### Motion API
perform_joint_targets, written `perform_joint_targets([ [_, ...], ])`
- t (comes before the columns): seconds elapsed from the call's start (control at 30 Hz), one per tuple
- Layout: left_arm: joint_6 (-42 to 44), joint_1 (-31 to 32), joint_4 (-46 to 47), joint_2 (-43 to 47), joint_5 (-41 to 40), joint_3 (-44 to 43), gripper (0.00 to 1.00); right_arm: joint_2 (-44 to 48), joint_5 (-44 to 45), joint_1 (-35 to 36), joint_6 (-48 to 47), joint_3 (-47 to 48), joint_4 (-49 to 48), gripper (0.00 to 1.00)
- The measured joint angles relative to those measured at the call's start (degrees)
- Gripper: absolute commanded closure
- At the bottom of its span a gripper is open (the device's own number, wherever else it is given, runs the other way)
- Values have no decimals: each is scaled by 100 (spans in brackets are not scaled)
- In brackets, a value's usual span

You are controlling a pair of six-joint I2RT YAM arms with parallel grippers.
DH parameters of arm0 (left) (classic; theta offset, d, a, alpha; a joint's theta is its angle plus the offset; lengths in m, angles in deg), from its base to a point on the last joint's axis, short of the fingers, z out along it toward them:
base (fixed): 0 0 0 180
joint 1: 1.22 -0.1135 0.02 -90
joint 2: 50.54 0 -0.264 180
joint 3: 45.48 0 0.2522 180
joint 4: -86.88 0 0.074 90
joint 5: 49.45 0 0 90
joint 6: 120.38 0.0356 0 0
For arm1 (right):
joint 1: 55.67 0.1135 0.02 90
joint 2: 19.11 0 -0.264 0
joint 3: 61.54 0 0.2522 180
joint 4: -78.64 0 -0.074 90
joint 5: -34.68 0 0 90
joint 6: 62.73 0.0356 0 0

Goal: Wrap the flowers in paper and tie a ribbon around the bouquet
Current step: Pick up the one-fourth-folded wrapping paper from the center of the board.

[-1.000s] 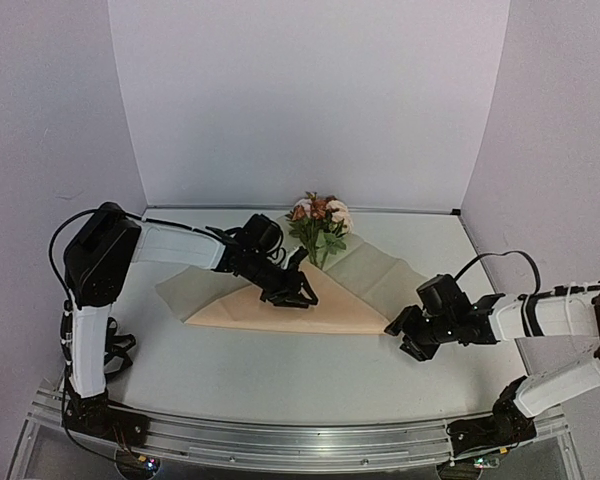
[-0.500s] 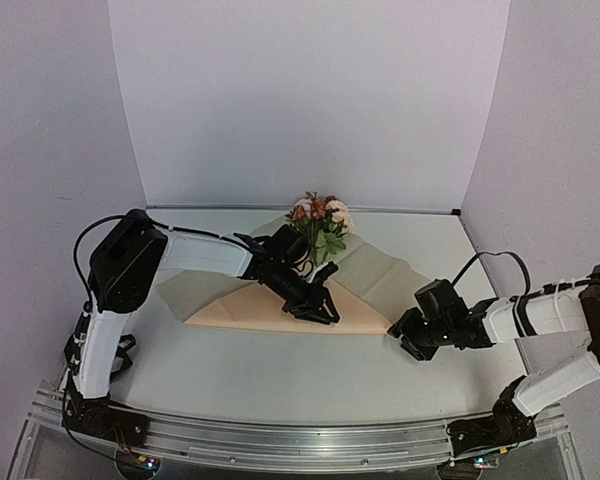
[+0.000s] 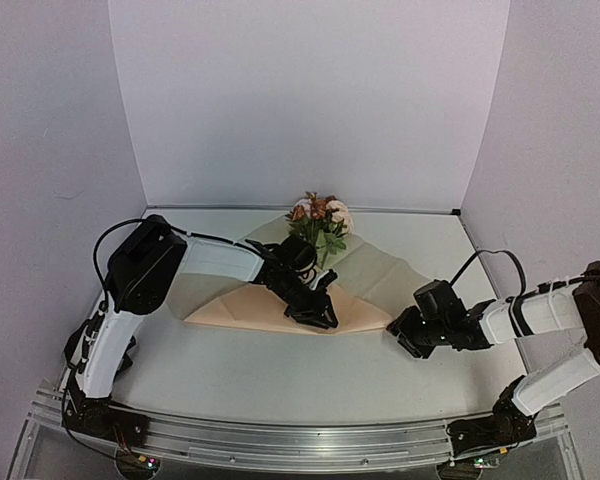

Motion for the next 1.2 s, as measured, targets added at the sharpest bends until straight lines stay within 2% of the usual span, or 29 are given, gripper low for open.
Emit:
perform_joint_targets([
  [0.13,-2,0,-33,0,-78,-33,72,-113,94,-3,-36,24,-120,58],
  [0.4,-2,0,-35,0,-90,-33,72,-287,259,-7,-67,173,-142,59],
  [0.5,-2,0,-33,0,-90,-33,72,-317,332,-7,-57,208,-110,62],
  [0.77,-2,0,-33,0,-90,-33,72,-609,408,-9,132,308,-376,77],
  [0.97,-2,0,-33,0,-90,-33,72,-691,481,-9,320,297,-520,99],
  [1.2,-9,0,-26,0,-91,-33,72,-172,655,1,213,216,-390,100],
])
